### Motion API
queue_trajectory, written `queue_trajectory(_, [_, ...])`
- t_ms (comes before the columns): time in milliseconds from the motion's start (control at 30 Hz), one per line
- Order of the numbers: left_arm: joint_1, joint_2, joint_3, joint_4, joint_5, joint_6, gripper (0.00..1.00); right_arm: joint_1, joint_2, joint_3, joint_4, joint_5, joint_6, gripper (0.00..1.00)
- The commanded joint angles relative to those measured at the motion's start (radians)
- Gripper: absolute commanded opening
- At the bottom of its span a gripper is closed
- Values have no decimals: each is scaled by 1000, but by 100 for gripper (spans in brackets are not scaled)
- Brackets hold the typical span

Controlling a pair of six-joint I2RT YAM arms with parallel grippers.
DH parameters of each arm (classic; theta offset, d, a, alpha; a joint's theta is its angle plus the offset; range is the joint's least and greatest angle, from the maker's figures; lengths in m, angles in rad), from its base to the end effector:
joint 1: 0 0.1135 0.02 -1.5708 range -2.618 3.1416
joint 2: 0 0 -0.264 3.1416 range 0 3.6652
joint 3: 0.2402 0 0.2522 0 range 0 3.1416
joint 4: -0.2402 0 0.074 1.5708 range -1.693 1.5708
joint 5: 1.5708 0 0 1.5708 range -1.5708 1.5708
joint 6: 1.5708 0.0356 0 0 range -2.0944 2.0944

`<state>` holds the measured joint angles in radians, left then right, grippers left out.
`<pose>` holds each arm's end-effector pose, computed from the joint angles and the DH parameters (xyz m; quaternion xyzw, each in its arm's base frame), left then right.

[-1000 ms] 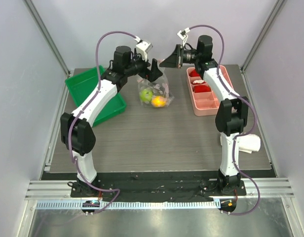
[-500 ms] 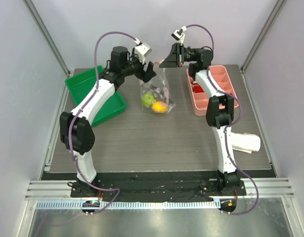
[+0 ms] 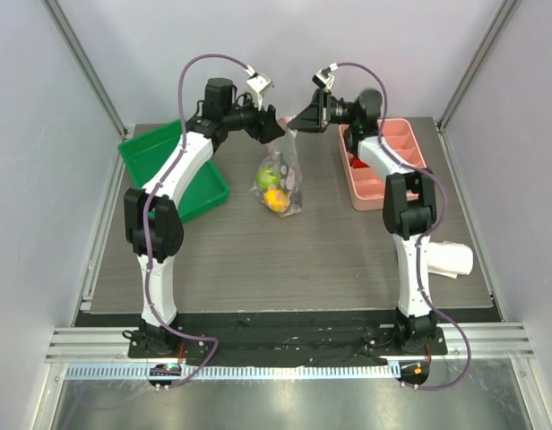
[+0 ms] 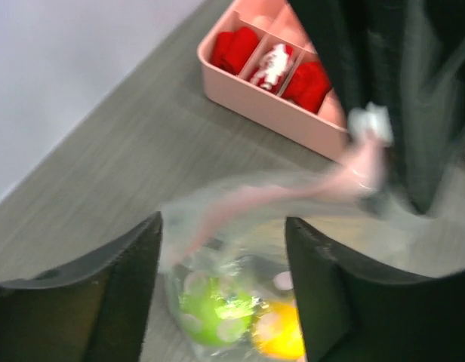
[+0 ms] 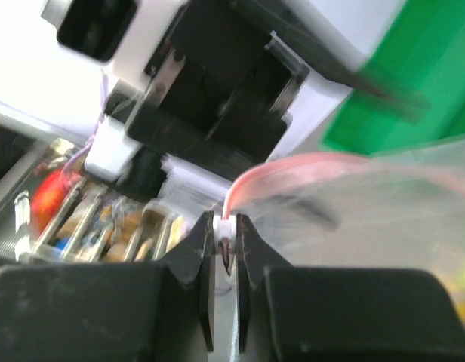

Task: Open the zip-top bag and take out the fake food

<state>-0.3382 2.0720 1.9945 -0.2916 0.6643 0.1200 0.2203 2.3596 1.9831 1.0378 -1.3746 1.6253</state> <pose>0.4558 -0.1836 0.3491 0.3566 0.7175 -0.3256 0.5020 0.5008 0.1479 0.3150 -0.2157 0.6274 0.7219 0.1970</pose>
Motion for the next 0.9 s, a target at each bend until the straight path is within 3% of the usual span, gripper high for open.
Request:
queue_trajectory(0, [-2,25,73,6,159,-66,59,20,-247,194,-1371,345,-1240,1])
queue_trajectory(33, [-2,25,67,9,179,-83,53,21,-246,197,-1453,304,-1268,2])
queue_trajectory(100, [-2,20,47,22,230,-91,50,21,-272,174,-1444,356,-1272,2])
queue_trajectory(167, [-4,-6,-6,57,247,-112,42,24,-315,128,-1489,400,-1380,2])
queue_trajectory(300, [-4,-61,-91,118,230,-115,30,24,-329,88,-1493,350,-1432,2])
queue_trajectory(367, [-4,-81,-94,99,212,-114,20,25,-330,88,-1507,321,-1484,2])
queue_trajectory(433, [-4,-95,-94,83,184,-108,0,28,-333,94,-1551,301,-1539,2])
queue_trajectory(467, [-4,-108,-92,62,137,-103,0,27,-338,100,-1578,287,-1582,2])
queue_trajectory(533, [-4,-133,-85,-24,110,-60,5,30,-347,105,-1640,273,-1683,2])
queue_trajectory(567, [-4,-171,-97,-29,88,-54,13,30,-352,109,-1671,273,-1726,2])
queue_trajectory(600, [-4,-197,-123,-12,84,-45,34,30,-352,121,-1696,282,-1793,2])
queue_trajectory(633, [-4,-223,-173,12,83,-45,43,30,-349,135,-1767,293,-1830,2])
queue_trajectory(733, [-4,-289,-252,107,98,-54,62,40,-304,238,-1970,351,-1982,2])
queue_trajectory(867, [-10,-248,-191,91,167,-59,65,51,-284,278,-2018,367,-1989,2])
